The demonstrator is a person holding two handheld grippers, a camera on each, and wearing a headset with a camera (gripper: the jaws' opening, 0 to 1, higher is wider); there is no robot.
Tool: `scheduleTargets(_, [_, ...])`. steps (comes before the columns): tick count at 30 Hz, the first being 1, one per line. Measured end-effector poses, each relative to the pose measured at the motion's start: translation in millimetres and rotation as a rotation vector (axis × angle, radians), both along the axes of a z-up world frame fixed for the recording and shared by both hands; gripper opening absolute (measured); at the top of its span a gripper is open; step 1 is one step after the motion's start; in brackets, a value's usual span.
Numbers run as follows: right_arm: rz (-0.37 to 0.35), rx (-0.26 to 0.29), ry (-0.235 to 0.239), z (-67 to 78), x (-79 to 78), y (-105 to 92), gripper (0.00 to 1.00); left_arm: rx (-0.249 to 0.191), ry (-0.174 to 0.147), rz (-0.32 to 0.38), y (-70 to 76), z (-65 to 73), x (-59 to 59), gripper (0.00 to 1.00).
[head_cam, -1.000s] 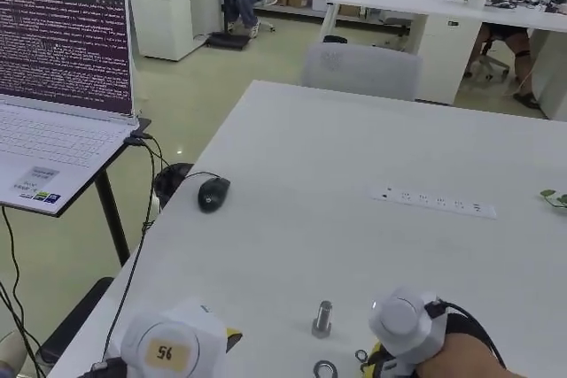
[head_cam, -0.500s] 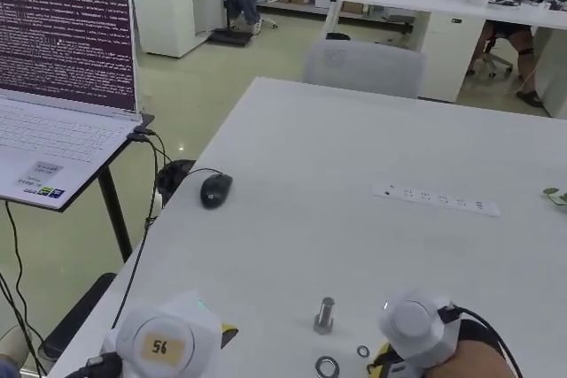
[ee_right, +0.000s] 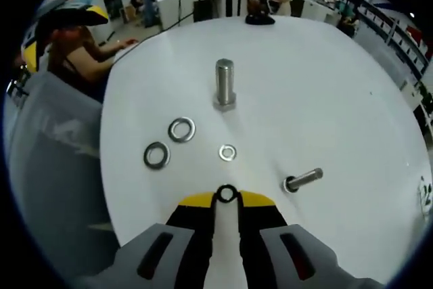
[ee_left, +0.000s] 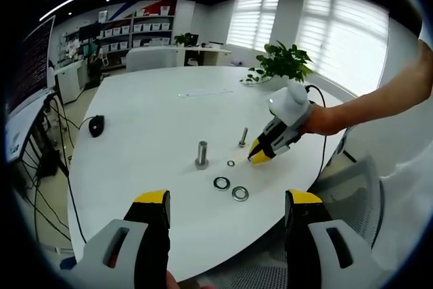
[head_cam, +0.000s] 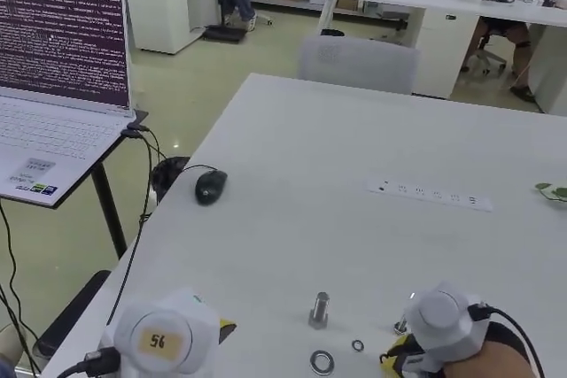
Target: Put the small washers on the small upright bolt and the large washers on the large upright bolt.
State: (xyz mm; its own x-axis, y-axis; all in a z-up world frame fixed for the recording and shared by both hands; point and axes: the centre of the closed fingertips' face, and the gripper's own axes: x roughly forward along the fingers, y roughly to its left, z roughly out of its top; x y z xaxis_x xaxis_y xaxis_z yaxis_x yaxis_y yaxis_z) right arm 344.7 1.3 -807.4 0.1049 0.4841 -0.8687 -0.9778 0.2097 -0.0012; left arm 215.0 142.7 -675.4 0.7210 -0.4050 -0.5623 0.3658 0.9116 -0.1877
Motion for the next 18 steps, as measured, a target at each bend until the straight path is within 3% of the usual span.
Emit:
scheduleTargets(10, [-0.051, -0.021, -0.032, 12.8, 20.6, -36.4, 0.14, 0.008, -0.002, -0.018, -4.5, 0.0, 3.0, 0.69])
scheduleTargets(18, [-0.054, -0.011, -0.090, 37.7, 46.8, -39.7, 0.14, 0.012, -0.008, -0.032, -8.5, 2.1, 8.8, 0.69])
